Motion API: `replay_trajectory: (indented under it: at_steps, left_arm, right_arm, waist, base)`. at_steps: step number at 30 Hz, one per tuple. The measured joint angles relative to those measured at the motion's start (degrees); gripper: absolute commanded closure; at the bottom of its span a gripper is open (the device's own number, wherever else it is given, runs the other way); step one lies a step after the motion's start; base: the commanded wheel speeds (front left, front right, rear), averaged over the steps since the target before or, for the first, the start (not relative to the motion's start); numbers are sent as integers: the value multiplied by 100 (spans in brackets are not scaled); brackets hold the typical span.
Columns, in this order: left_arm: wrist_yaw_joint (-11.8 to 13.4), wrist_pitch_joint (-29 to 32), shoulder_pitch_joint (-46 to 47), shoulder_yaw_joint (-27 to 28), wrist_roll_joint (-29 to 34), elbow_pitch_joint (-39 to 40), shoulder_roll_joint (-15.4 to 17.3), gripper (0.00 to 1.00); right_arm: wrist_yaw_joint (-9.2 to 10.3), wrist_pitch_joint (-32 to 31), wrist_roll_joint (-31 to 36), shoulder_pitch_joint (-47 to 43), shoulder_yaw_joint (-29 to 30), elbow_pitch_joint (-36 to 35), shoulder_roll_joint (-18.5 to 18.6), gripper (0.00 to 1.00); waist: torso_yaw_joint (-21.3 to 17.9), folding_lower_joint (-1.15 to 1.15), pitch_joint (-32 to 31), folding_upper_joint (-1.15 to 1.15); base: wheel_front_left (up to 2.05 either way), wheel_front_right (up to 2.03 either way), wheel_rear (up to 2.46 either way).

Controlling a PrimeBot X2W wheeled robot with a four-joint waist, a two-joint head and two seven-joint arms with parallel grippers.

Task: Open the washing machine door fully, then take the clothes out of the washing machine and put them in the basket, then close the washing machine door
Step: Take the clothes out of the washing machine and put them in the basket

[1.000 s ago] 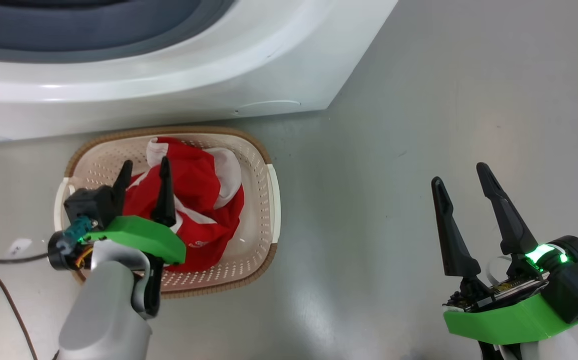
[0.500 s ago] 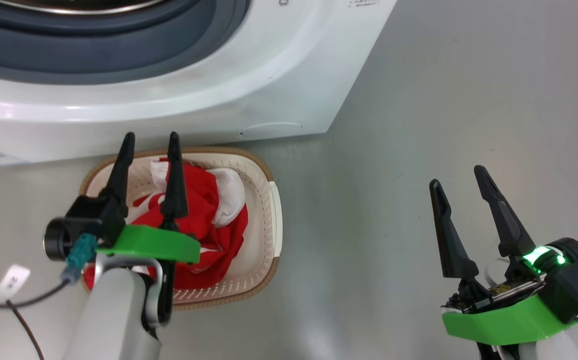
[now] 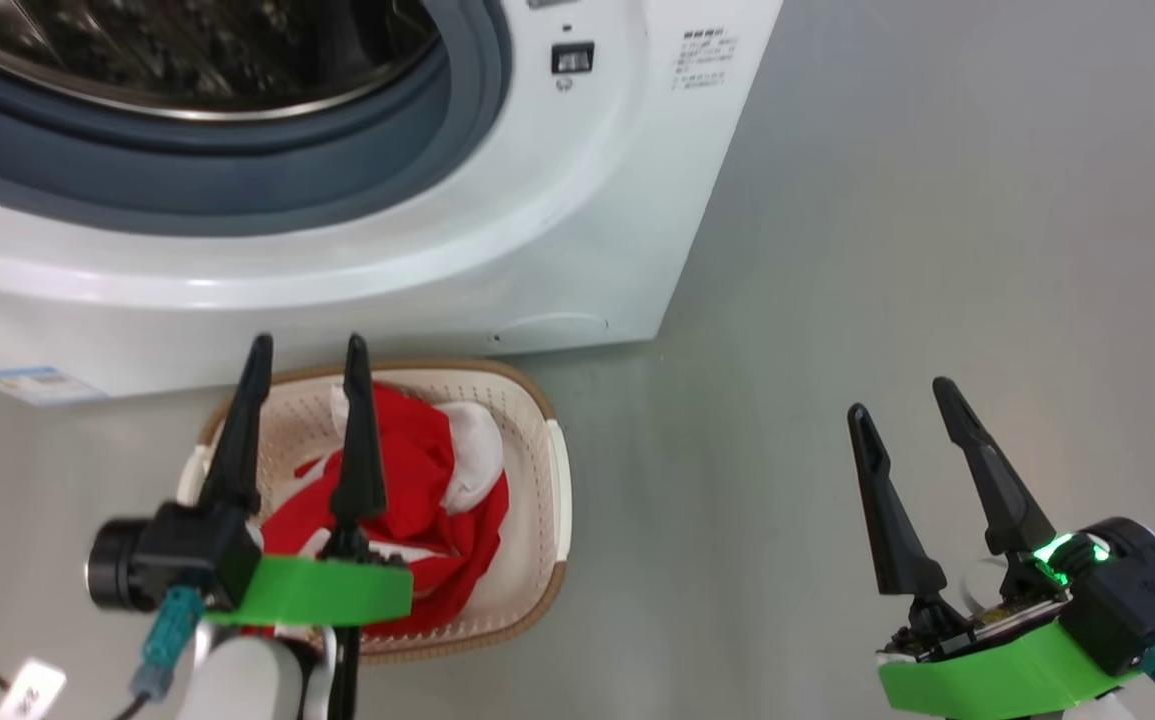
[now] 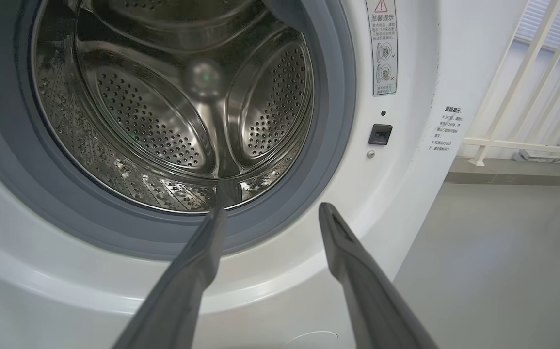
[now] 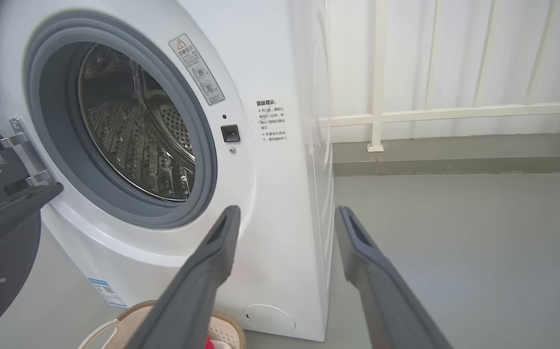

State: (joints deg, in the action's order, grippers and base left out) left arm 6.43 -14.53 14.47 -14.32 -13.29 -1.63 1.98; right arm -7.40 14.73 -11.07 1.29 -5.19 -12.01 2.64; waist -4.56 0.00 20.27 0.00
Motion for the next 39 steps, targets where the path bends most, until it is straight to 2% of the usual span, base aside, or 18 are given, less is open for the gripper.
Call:
replay_trajectory:
  at_steps: [20,25,39]
  left_arm:
    - [626,246,-1266,-41,-394,806,26,0]
    - [697,347,-1400,-38,-415,886,44,0]
    - [699,376,-1543,-49,-463,875,157,0]
  right_arm:
    - [0,0,-34,-669,182,73,-3,0]
    - [0,0,-37,-827,212,63,-8,0]
    - [0,0,-24,-1175,320,49,-16,0]
  waist:
    - [146,0,-1176,0]
    - [219,0,-1388,0]
    - [290,0,-1704,0]
  base:
    - [0,0,0]
    - [0,0,0]
    - [0,0,0]
